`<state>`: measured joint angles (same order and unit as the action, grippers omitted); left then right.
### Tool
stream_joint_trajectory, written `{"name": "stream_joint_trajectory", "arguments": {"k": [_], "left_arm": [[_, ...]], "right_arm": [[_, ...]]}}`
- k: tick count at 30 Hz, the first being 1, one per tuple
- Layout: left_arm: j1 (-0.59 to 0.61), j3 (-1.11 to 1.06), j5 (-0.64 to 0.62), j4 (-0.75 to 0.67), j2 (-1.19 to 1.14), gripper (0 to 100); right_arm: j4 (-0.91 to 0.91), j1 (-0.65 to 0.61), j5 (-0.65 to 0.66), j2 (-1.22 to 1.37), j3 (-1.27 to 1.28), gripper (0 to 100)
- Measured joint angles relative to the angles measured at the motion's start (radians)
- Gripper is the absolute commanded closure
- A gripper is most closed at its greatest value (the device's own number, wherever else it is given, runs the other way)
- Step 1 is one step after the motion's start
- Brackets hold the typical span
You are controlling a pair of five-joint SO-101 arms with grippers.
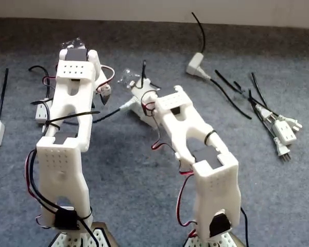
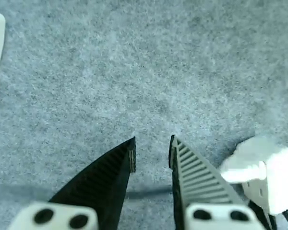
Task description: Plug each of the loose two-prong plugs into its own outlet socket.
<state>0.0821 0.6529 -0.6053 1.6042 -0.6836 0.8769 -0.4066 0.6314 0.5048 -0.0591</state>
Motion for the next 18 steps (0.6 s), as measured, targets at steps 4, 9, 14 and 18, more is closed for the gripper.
{"name": "stream_joint_trajectory", "arguments": {"k": [4,9,14,18], "left_arm": [[0.000,0.000,0.000,0.000,0.000,86],[0.000,0.000,0.000,0.000,0.000,86],[0.000,0.000,0.000,0.000,0.000,86],[0.000,0.000,0.000,0.000,0.000,86]], "right_arm": [[-0.020,0.074,-0.011,0.002,-0.014,99.1],[-0.032,0.163,-0.012,0.002,-0.025,99.1],[-0.087,0.238,-0.012,0.002,-0.031,99.1],[-0.109,0.252,-0.012,0.002,-0.031,98.4]]}}
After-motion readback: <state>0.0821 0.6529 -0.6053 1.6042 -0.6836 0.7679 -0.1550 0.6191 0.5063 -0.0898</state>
